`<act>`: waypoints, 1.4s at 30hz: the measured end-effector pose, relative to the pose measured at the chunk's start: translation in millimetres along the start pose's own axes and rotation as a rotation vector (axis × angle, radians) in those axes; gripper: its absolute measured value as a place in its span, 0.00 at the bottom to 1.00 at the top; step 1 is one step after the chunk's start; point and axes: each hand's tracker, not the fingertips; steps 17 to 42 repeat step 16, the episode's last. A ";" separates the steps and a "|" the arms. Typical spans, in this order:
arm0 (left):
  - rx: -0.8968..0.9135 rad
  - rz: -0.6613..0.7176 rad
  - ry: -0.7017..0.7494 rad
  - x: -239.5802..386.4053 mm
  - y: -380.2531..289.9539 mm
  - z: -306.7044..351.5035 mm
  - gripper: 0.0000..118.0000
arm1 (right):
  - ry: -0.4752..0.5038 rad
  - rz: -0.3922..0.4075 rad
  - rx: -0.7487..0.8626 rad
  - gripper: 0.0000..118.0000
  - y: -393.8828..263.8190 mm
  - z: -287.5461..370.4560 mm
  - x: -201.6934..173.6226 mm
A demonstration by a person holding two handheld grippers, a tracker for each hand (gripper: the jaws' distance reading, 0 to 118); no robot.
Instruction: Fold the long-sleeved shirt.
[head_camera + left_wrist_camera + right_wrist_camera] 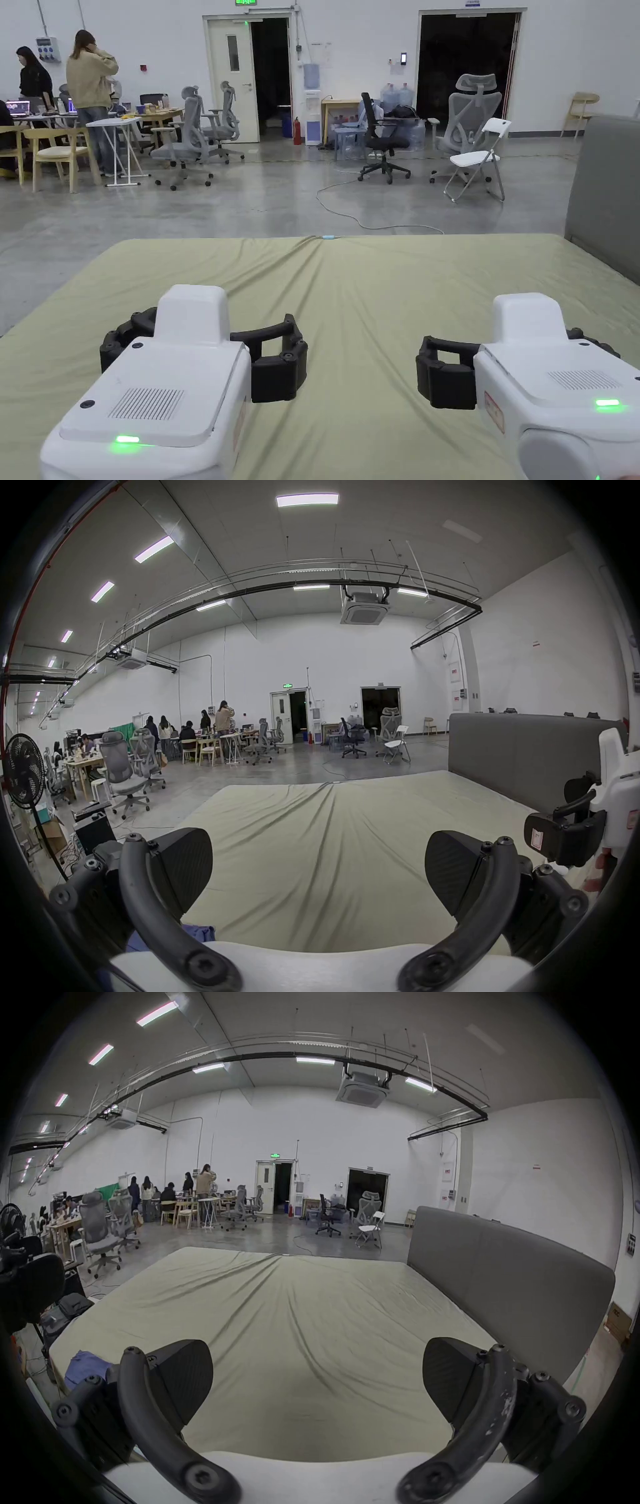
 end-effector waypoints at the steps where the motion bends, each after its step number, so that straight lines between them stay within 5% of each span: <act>1: -0.001 0.000 -0.001 0.2 -0.1 0.0 1.00 | 0.004 -0.004 -0.003 1.00 0.0 -0.6 -0.1; 42: -0.016 -0.011 -0.008 2.9 -7.5 -7.2 1.00 | 0.015 -0.042 -0.045 1.00 -5.1 -12.7 8.3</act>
